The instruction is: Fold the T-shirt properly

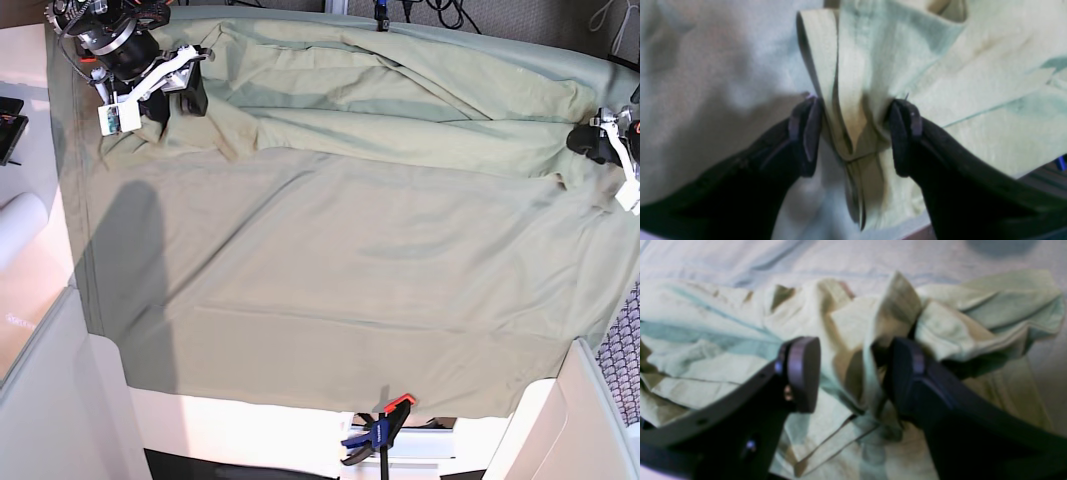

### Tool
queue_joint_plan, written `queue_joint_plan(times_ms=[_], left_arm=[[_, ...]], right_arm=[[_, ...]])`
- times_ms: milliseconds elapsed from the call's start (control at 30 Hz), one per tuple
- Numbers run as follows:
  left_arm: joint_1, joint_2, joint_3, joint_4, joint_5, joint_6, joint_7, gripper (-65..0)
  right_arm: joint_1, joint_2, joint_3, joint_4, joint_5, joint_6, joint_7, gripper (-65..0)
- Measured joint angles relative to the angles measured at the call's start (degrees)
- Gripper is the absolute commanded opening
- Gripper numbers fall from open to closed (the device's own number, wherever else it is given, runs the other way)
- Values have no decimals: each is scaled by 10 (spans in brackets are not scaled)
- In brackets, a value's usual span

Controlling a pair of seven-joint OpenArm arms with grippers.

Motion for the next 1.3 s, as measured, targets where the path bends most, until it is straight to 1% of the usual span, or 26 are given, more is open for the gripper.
queue_joint_plan(times_ms=[100,200,267,433,533,567,700,767,833,1033,1100,1167,1233,1300], left_arm=[[20,8,-2,0,-6,0,-10,-290],[37,14,-4,2,-25,0,-24,-290],[46,19,-5,2,-48,-13,-22,-290],[56,26,-5,3,-117,-13,9,-291],[57,28,-5,3,-135,-13,24,-300],[57,28,-5,3,-139,-13,25,-333],[58,31,-3,2,-135,-13,32,-559],[64,34,0,2,-139,-13,17,-650],[66,34,0,2,-139,-13,1,-650],[63,35,-6,3,-135,-13,-8,-650],[60,40,-34,9,-124,-13,0,-650],[61,44,-77,19,-115,-11,6,-650],[61,34,-110,26,-100,-11,-1,-650],[59,19,-125,28,-87,-10,-12,-650]], right_arm=[[0,0,0,0,0,0,0,-311],[0,0,0,0,0,0,0,-311],[0,0,0,0,0,0,0,-311],[0,0,0,0,0,0,0,-311],[0,0,0,0,0,0,0,-311],[0,0,0,0,0,0,0,-311],[0,0,0,0,0,0,0,-311],[0,0,0,0,0,0,4,-311],[0,0,0,0,0,0,4,-311],[0,0,0,0,0,0,9,-311],[0,0,0,0,0,0,9,-311],[0,0,0,0,0,0,9,-311],[0,0,0,0,0,0,9,-311],[2,0,0,0,0,0,11,-311]])
